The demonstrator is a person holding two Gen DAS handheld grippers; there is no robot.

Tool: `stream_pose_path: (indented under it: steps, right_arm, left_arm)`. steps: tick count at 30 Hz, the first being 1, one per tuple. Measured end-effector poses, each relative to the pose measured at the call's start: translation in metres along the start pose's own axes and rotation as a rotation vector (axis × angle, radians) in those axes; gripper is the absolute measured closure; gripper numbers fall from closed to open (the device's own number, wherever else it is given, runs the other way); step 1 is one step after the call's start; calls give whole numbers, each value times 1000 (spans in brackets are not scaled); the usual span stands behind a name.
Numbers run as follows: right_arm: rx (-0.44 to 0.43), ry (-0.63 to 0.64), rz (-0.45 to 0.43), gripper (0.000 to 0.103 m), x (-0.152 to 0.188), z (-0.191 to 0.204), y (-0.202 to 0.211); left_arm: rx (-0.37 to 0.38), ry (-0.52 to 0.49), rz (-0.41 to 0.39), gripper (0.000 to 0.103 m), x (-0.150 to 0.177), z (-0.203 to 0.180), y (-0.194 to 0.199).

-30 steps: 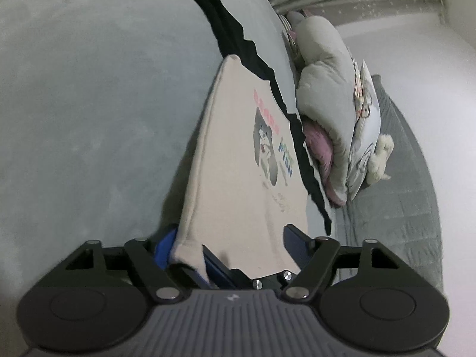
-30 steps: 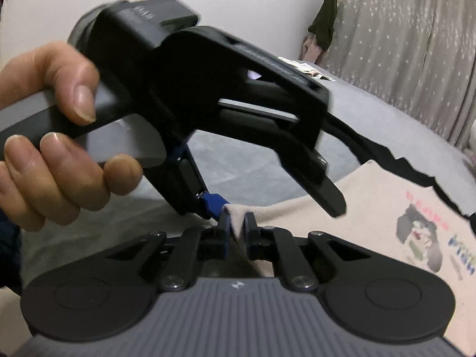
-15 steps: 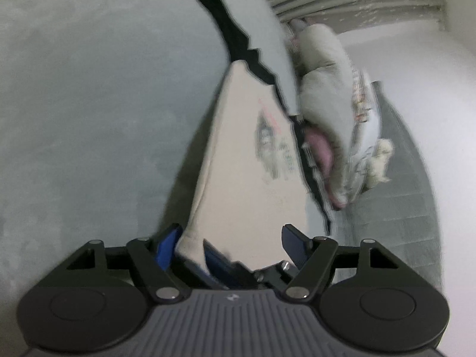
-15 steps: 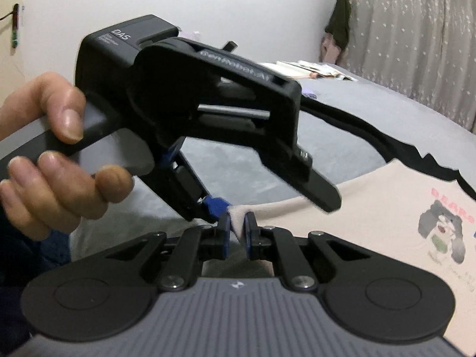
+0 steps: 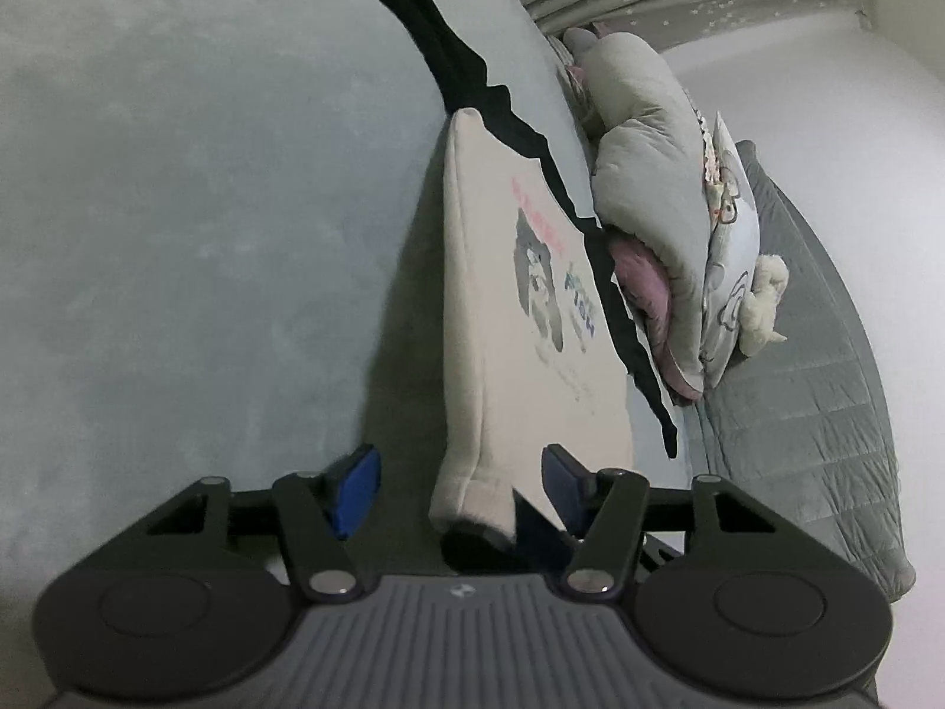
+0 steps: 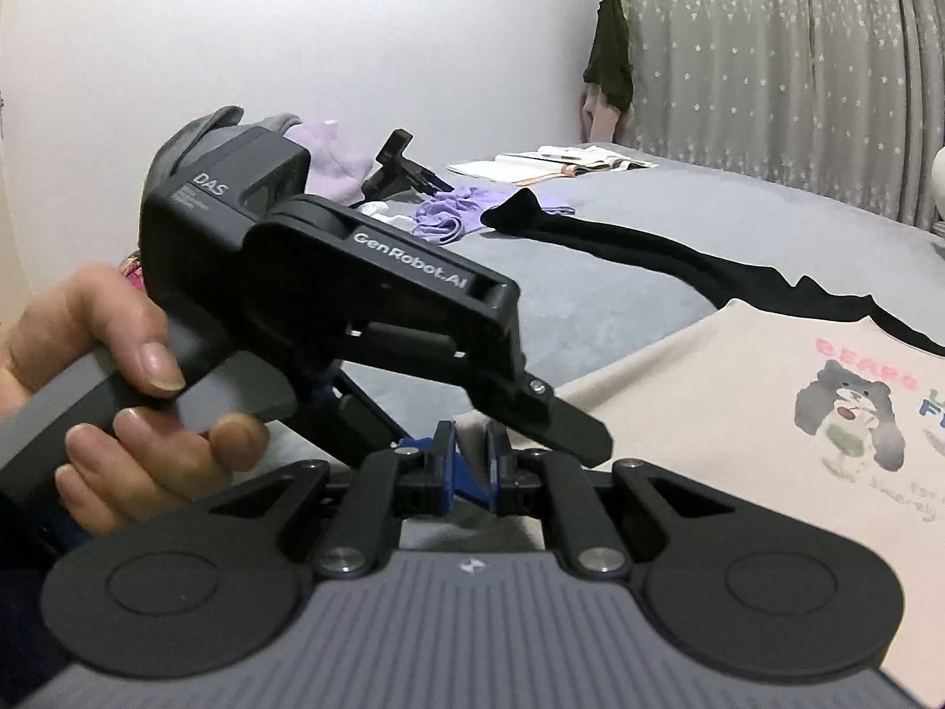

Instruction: Fold clothes

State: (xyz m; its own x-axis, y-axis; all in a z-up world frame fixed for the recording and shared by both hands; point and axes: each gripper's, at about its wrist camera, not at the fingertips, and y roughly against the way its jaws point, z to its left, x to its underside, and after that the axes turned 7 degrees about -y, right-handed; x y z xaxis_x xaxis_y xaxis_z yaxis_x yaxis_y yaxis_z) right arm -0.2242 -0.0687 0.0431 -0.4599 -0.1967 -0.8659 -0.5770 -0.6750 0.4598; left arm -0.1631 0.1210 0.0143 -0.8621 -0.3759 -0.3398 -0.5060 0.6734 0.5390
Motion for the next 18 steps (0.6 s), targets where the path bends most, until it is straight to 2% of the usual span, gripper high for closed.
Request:
stream_pose_path:
  steps: [1, 2, 4, 6, 10, 12, 13, 14, 16, 18]
  right_arm:
    - [-2, -4, 8, 92, 0, -1, -2]
    - [-4, -9, 15, 92, 1, -1, -4]
    - [-5, -16, 31, 92, 6, -1, -8]
    - [2, -12, 38, 92, 9, 2, -10]
    - [13, 4, 37, 92, 14, 7, -12]
    - [20, 25, 40, 86, 14, 11, -12]
    - [28, 50, 44, 78, 14, 16, -11]
    - [28, 74, 52, 64, 15, 20, -9]
    - [-2, 119, 70, 51, 16, 28, -1]
    - [-48, 95, 58, 49, 16, 26, 25]
  left_arm:
    - [1, 0, -2, 46, 0, 0, -1]
    - [2, -4, -2, 58, 0, -1, -2]
    - [-1, -12, 7, 74, -1, -1, -6]
    - [-35, -20, 31, 77, 0, 0, -10]
    - [-30, 6, 32, 81, 1, 5, -10]
    - [-23, 17, 25, 83, 1, 7, -8]
    - [-21, 22, 22, 85, 2, 8, -8]
    - [-26, 25, 21, 87, 2, 9, -8]
    - [-54, 35, 18, 88, 2, 11, -10]
    - [-55, 53, 19, 89, 2, 15, -11]
